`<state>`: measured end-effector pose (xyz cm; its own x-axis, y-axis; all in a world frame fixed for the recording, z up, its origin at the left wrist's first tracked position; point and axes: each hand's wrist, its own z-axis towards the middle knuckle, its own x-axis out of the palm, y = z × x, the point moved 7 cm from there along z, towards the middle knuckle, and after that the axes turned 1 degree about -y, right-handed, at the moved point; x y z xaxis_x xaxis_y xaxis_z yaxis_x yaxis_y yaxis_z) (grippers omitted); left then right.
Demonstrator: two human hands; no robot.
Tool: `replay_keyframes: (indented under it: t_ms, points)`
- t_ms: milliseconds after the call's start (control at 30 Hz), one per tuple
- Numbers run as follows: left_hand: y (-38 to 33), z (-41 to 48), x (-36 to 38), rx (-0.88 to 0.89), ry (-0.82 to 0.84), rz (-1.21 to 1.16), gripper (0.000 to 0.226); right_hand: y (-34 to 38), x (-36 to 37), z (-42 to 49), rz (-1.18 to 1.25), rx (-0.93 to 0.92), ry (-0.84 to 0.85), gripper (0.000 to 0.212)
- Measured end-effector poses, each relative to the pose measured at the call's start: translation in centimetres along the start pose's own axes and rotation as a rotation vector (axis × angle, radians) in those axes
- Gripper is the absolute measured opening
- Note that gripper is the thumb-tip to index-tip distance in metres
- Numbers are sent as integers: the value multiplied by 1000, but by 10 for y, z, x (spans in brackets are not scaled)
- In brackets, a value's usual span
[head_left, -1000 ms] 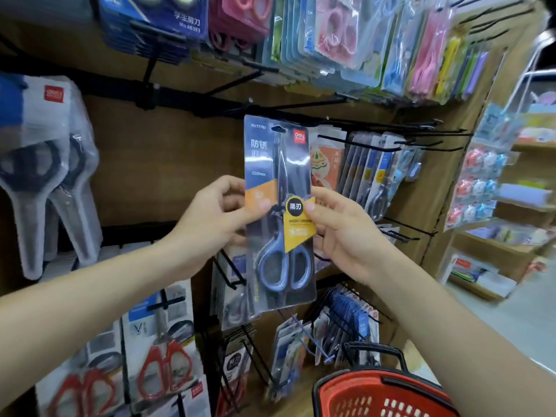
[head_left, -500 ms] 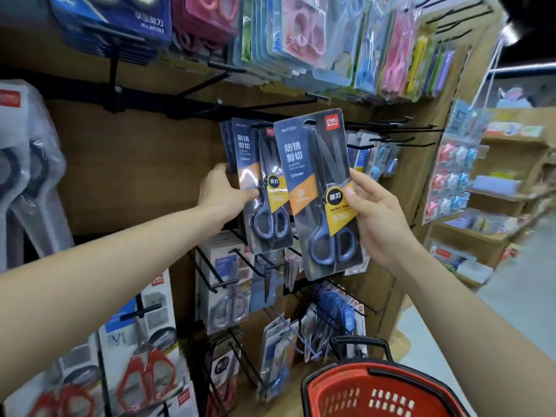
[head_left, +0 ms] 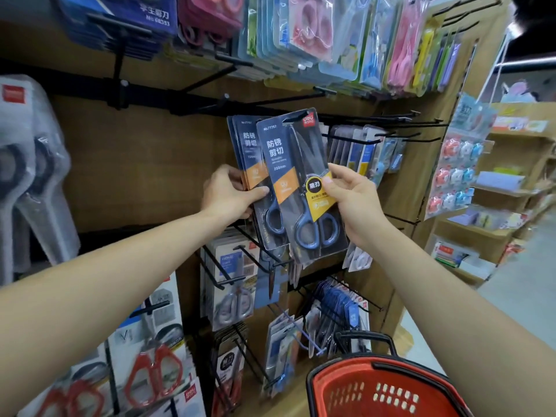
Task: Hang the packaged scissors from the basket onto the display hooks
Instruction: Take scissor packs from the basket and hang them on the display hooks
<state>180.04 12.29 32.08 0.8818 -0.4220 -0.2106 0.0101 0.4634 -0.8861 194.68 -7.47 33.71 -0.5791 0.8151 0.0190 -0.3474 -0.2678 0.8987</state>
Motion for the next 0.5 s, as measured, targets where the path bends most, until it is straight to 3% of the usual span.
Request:
replay_keyframes:
  t_ms: [167, 300, 500]
  points:
    - [4, -7, -9, -30, -18, -121, 39, -9, 23, 19, 11, 71, -17, 37]
    - [-12, -13, -17, 124, -90, -160, 41, -20, 40, 28, 13, 96, -35, 32]
    - [2, -9, -8, 201, -32, 60, 43, -29, 40, 37, -226, 64, -116, 21]
